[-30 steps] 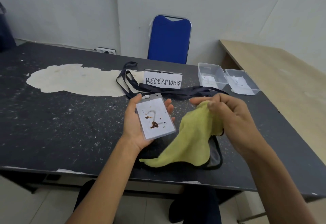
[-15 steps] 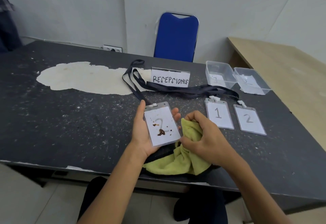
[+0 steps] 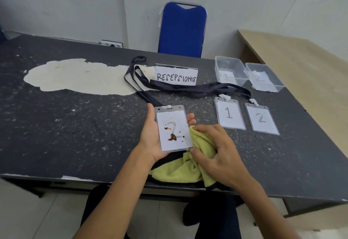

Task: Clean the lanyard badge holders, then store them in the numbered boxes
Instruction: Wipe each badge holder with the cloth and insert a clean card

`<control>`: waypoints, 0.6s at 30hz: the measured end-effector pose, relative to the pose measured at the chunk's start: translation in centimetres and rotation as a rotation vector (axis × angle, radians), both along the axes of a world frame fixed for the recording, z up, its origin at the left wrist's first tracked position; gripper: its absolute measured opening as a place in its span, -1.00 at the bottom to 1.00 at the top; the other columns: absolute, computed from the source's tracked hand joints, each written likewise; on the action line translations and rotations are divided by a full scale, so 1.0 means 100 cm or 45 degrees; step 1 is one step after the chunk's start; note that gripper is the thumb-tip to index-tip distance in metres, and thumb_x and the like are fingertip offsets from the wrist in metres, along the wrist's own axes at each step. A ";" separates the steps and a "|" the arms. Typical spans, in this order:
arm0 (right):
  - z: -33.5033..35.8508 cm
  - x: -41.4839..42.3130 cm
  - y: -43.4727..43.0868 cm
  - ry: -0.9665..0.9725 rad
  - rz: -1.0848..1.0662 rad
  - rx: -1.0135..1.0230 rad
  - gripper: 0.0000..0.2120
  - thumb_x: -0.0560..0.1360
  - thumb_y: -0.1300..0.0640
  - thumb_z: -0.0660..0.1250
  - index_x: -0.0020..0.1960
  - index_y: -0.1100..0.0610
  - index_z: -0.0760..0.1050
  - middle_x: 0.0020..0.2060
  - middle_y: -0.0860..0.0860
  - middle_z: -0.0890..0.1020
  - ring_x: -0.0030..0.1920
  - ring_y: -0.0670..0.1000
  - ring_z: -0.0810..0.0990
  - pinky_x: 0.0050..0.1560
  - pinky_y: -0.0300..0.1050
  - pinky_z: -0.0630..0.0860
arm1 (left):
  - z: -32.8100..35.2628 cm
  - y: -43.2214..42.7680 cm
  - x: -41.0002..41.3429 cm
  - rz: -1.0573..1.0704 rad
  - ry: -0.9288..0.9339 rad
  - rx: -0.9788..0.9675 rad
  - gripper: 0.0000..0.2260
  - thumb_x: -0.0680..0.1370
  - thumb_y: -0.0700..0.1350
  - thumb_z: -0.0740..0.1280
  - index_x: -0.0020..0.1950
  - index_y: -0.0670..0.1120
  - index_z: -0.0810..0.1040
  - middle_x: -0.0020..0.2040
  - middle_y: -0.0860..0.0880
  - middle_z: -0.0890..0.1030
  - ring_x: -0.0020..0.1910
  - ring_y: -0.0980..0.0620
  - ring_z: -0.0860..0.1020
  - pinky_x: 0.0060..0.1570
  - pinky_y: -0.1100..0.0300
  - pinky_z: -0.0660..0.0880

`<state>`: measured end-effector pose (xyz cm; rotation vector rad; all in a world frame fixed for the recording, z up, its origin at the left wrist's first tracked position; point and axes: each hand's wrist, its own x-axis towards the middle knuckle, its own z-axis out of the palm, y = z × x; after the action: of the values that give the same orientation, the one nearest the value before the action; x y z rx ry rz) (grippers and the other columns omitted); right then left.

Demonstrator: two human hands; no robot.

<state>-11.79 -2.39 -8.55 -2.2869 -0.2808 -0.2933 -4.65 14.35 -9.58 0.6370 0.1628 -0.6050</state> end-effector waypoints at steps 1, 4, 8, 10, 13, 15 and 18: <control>0.000 0.000 0.000 -0.001 -0.007 0.005 -0.58 0.35 -0.06 0.38 0.20 -0.21 0.43 -0.02 -0.14 0.46 -0.01 -0.17 0.51 0.03 -0.17 0.48 | 0.000 0.000 0.000 -0.005 0.005 -0.007 -0.10 0.45 0.50 -0.05 0.33 -0.25 0.48 0.25 -0.23 0.57 0.26 -0.18 0.53 0.34 -0.16 0.34; 0.000 0.002 0.000 0.002 -0.013 0.025 -0.59 0.35 -0.05 0.38 0.19 -0.23 0.44 -0.02 -0.13 0.46 -0.01 -0.17 0.51 0.02 -0.23 0.46 | -0.001 0.000 0.001 -0.007 0.010 -0.014 -0.11 0.45 0.49 -0.05 0.34 -0.23 0.48 0.26 -0.23 0.57 0.28 -0.17 0.51 0.35 -0.17 0.32; 0.000 0.002 -0.003 -0.013 -0.043 0.053 -0.62 0.38 0.00 0.38 0.15 -0.29 0.45 -0.01 -0.14 0.51 0.02 -0.20 0.51 0.00 -0.40 0.39 | -0.001 -0.003 0.002 -0.030 0.027 -0.011 -0.12 0.45 0.49 -0.04 0.37 -0.21 0.46 0.27 -0.22 0.56 0.18 -0.17 0.58 0.25 -0.14 0.41; 0.001 0.003 -0.007 -0.010 -0.083 0.049 -0.62 0.43 0.06 0.39 0.12 -0.33 0.45 0.00 -0.16 0.53 0.03 -0.22 0.50 0.02 -0.42 0.37 | -0.001 -0.006 0.002 -0.055 0.036 0.001 -0.14 0.46 0.48 -0.03 0.37 -0.19 0.46 0.27 -0.22 0.56 0.14 -0.19 0.59 0.20 -0.14 0.46; 0.009 0.005 -0.016 0.018 -0.098 0.006 -0.62 0.46 0.10 0.37 0.11 -0.36 0.46 0.00 -0.20 0.46 -0.01 -0.23 0.47 -0.06 -0.46 0.37 | 0.001 -0.009 0.001 -0.089 0.044 0.059 -0.21 0.48 0.46 0.02 0.26 -0.17 0.56 0.18 -0.23 0.61 0.05 -0.21 0.62 0.06 -0.13 0.55; 0.016 0.010 -0.021 0.032 -0.075 -0.068 -0.66 0.48 0.07 0.34 0.14 -0.32 0.50 0.01 -0.24 0.33 -0.08 -0.21 0.47 -0.14 -0.42 0.41 | 0.000 -0.010 0.003 -0.111 0.035 0.137 -0.26 0.48 0.44 0.06 0.18 -0.15 0.62 0.15 -0.23 0.62 0.02 -0.20 0.61 0.07 -0.12 0.54; 0.025 0.021 -0.017 0.040 -0.056 -0.210 -0.70 0.50 0.05 0.31 0.20 -0.20 0.52 0.01 -0.11 0.27 -0.24 -0.12 0.46 -0.18 -0.28 0.45 | -0.002 -0.010 0.004 -0.149 0.021 0.180 -0.27 0.48 0.43 0.08 0.22 -0.16 0.60 0.16 -0.23 0.61 0.04 -0.20 0.59 0.19 -0.09 0.44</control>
<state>-9.65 -4.13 -6.05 -2.4610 -0.2462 -0.2648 -4.28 13.32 -9.75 0.7825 0.1858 -0.7164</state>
